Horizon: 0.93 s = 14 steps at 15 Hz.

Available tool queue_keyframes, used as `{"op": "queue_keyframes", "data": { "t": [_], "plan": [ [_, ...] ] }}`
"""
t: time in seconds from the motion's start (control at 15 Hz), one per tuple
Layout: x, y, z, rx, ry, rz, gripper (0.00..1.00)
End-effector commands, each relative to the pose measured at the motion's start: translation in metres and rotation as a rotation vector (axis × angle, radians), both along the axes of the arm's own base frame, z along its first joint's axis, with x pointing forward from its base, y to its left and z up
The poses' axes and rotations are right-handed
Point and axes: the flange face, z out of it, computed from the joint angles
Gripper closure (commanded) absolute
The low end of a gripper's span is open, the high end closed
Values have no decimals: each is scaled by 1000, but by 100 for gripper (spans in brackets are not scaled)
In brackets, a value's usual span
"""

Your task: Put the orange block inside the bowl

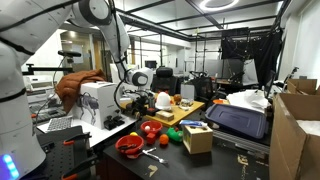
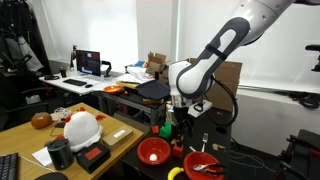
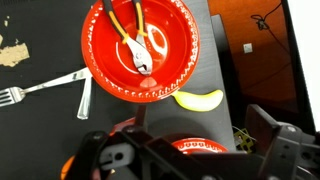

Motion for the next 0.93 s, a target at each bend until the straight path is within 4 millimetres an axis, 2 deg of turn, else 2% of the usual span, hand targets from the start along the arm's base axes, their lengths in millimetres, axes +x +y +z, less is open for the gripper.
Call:
{"op": "queue_keyframes", "data": {
  "t": [0.0,0.4,0.87],
  "plan": [
    [29,2,-9,-51,-24,31,0],
    [52,-40,-30,-123,-3,102,0],
    [58,-35,-67,-33,66,185,0]
  ]
}}
